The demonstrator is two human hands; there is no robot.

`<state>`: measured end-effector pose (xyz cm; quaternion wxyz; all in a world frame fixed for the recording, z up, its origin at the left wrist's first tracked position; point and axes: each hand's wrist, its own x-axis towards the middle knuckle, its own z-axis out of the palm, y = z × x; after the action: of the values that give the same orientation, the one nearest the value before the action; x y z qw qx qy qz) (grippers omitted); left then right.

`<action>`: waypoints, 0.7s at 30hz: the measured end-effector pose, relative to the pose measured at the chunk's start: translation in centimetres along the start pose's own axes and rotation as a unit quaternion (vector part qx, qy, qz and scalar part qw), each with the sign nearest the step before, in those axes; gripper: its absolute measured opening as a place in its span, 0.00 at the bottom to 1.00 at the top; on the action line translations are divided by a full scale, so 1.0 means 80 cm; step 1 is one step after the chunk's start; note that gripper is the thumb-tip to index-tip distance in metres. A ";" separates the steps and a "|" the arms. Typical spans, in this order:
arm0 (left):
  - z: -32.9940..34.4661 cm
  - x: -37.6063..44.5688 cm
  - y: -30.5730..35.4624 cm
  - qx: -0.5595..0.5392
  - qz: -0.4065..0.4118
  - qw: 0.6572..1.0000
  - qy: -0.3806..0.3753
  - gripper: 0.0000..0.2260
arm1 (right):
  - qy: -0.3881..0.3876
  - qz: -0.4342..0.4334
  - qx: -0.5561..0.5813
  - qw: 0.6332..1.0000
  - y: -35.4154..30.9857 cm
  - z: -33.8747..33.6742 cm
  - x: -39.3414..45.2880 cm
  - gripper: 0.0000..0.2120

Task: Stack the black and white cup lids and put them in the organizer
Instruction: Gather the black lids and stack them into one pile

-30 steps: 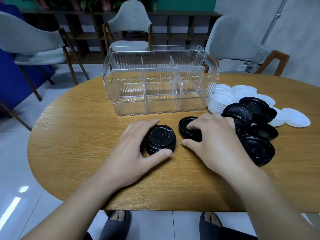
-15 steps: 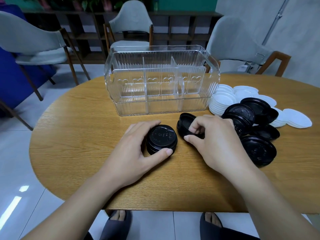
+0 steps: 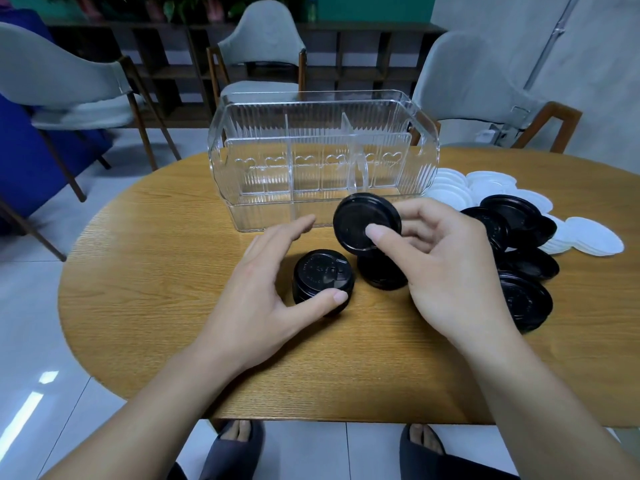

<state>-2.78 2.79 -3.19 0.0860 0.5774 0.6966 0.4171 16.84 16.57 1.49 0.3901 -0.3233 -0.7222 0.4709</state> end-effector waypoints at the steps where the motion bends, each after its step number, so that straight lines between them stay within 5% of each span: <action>1: -0.001 0.001 0.003 -0.011 0.010 1.000 0.009 0.41 | -0.012 0.021 0.057 0.998 -0.003 0.002 -0.001 0.08; 9: 0.007 0.005 0.013 -0.039 0.060 0.996 0.061 0.39 | -0.090 0.085 0.163 0.979 -0.002 0.023 -0.007 0.13; 15: 0.006 0.005 0.006 -0.007 0.062 0.995 0.083 0.35 | -0.104 -0.104 -0.115 0.982 -0.002 0.016 -0.012 0.35; 21: 0.005 0.004 0.002 0.028 0.076 0.993 0.090 0.34 | -0.125 -0.139 -0.148 0.971 0.004 0.026 -0.014 0.32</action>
<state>-2.48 3.26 -3.22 -0.0253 0.5911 0.6673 0.4525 15.59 14.88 0.35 0.3057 -0.2125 -0.8650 0.3364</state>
